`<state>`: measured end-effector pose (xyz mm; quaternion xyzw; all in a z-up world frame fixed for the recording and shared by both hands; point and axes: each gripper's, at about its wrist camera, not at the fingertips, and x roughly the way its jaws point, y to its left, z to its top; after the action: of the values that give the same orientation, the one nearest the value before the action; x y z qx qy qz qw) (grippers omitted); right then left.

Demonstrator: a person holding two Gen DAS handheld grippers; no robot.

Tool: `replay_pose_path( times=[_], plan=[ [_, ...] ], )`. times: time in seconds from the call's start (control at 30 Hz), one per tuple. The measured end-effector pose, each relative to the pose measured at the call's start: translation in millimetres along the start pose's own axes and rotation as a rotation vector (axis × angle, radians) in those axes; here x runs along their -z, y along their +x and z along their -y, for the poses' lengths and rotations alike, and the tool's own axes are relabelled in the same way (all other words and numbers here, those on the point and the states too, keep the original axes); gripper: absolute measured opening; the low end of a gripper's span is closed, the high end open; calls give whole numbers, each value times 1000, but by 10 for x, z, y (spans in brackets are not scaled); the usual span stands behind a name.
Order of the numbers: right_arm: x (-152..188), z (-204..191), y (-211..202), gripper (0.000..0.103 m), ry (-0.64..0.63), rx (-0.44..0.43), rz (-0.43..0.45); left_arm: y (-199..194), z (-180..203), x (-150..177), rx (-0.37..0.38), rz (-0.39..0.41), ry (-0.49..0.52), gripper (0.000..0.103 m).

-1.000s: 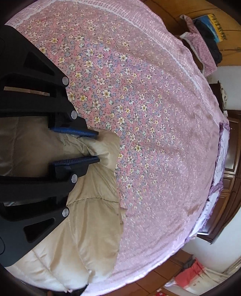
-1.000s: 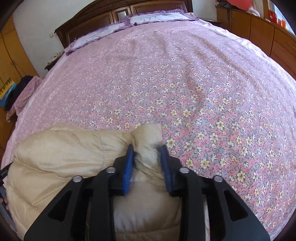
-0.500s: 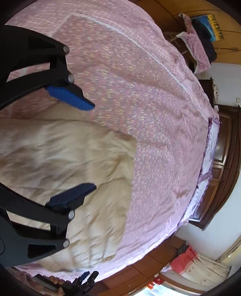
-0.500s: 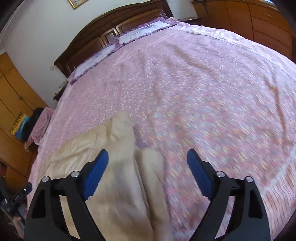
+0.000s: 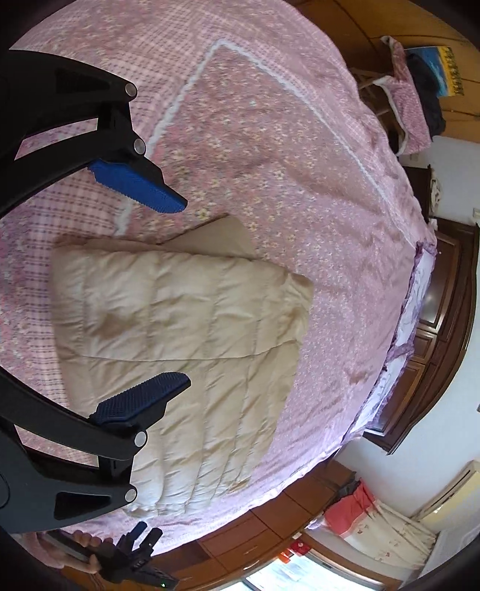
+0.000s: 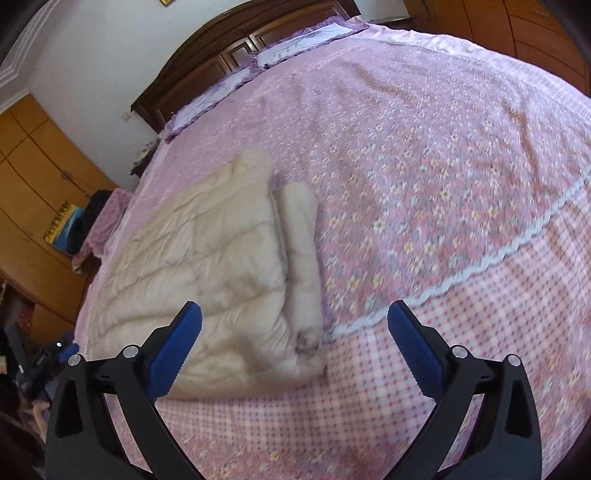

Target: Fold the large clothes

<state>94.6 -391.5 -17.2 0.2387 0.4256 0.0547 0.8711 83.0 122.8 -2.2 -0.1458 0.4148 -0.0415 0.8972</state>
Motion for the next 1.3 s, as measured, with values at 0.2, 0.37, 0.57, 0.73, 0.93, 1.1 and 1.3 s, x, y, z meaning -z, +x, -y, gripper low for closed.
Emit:
replay_pose_path(
  times=[0.2, 0.37, 0.57, 0.73, 0.93, 1.1, 1.3],
  plan=[
    [134, 17, 79, 97, 39, -26, -36, 34, -2, 140, 4, -20, -17, 88],
    [203, 52, 121, 97, 52, -32, -51, 134, -21, 238, -3, -40, -33, 88],
    [236, 117, 300, 97, 82, -11, -70, 308, 0, 291, -29, -75, -20, 87],
    [256, 44, 366, 98, 34, 30, -50, 458, -41, 325, -36, -108, -50, 88],
    [231, 44, 402, 98, 66, 2, -41, 514, -52, 317, -40, -104, -68, 88],
    [163, -18, 486, 98, 82, -67, -57, 526, -20, 301, -50, -102, -56, 88],
    [156, -119, 603, 83, 64, -131, -84, 587, -31, 259, 126, -148, -118, 71]
  ],
)
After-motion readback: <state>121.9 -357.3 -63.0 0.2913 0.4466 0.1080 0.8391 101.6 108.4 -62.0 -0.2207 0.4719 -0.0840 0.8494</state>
